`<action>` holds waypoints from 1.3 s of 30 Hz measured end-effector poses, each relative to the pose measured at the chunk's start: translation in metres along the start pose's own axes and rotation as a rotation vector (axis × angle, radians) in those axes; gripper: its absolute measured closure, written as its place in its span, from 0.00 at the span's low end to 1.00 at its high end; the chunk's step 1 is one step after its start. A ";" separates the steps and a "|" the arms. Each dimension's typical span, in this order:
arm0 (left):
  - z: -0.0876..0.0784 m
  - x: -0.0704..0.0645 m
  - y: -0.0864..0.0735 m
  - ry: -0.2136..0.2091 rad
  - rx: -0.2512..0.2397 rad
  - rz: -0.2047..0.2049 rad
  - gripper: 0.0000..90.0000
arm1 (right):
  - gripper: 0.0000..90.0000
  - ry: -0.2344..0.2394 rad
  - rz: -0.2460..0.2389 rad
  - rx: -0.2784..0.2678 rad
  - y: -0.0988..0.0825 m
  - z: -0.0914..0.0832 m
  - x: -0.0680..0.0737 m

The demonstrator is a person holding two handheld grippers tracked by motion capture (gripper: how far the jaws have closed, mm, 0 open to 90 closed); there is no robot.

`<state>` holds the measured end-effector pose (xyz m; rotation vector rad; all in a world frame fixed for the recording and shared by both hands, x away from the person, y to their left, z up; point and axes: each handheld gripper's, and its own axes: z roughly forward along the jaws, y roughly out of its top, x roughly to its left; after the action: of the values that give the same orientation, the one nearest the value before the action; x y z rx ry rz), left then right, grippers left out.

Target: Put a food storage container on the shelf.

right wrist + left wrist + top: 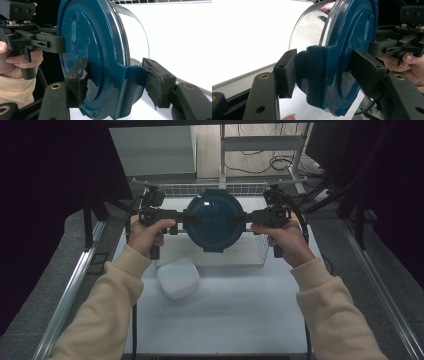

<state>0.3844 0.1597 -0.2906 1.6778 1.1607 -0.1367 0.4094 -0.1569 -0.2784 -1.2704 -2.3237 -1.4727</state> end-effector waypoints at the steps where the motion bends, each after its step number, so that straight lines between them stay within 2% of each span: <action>1: 0.000 0.001 0.001 -0.002 0.002 -0.001 0.44 | 0.44 -0.001 -0.001 0.002 0.002 0.001 -0.001; 9: 0.003 0.016 0.018 -0.015 0.003 -0.034 0.44 | 0.44 -0.007 -0.001 0.002 0.020 0.010 -0.007; 15: 0.005 0.031 0.025 -0.022 0.003 -0.073 0.44 | 0.44 -0.008 0.003 0.024 0.034 0.021 -0.012; 26: 0.011 0.044 0.039 -0.016 0.007 -0.088 0.44 | 0.44 0.002 0.005 0.035 0.051 0.033 -0.026; 33: 0.023 0.057 0.043 -0.020 0.037 -0.125 0.44 | 0.44 0.003 0.037 0.046 0.053 0.041 -0.040; 39: 0.027 0.066 0.049 -0.026 0.026 -0.152 0.44 | 0.44 0.010 0.066 0.034 0.058 0.047 -0.050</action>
<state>0.4664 0.1800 -0.3082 1.6055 1.2714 -0.2690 0.4964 -0.1386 -0.2873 -1.3142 -2.2674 -1.4096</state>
